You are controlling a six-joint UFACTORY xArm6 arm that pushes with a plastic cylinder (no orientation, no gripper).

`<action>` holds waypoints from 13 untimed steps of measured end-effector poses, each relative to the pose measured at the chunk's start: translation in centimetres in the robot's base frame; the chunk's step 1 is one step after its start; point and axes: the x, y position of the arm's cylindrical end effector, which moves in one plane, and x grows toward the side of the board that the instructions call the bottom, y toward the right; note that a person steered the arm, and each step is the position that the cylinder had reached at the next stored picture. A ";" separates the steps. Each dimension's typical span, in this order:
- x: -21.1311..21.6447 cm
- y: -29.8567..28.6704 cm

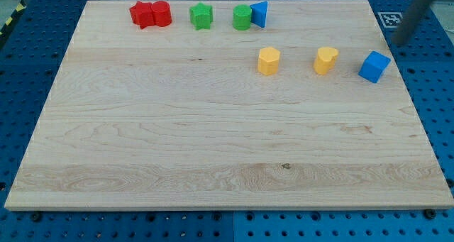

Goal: Push the triangle left beside the hexagon

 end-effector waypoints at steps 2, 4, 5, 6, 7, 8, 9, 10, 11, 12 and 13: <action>-9.5 -9.9; -9.4 -22.4; -8.9 -22.4; -6.0 -22.5; -5.0 -22.5; -4.4 -22.5; -3.3 -22.5; -2.2 -22.5; -1.4 -22.5; -0.3 -22.5; 1.1 -22.2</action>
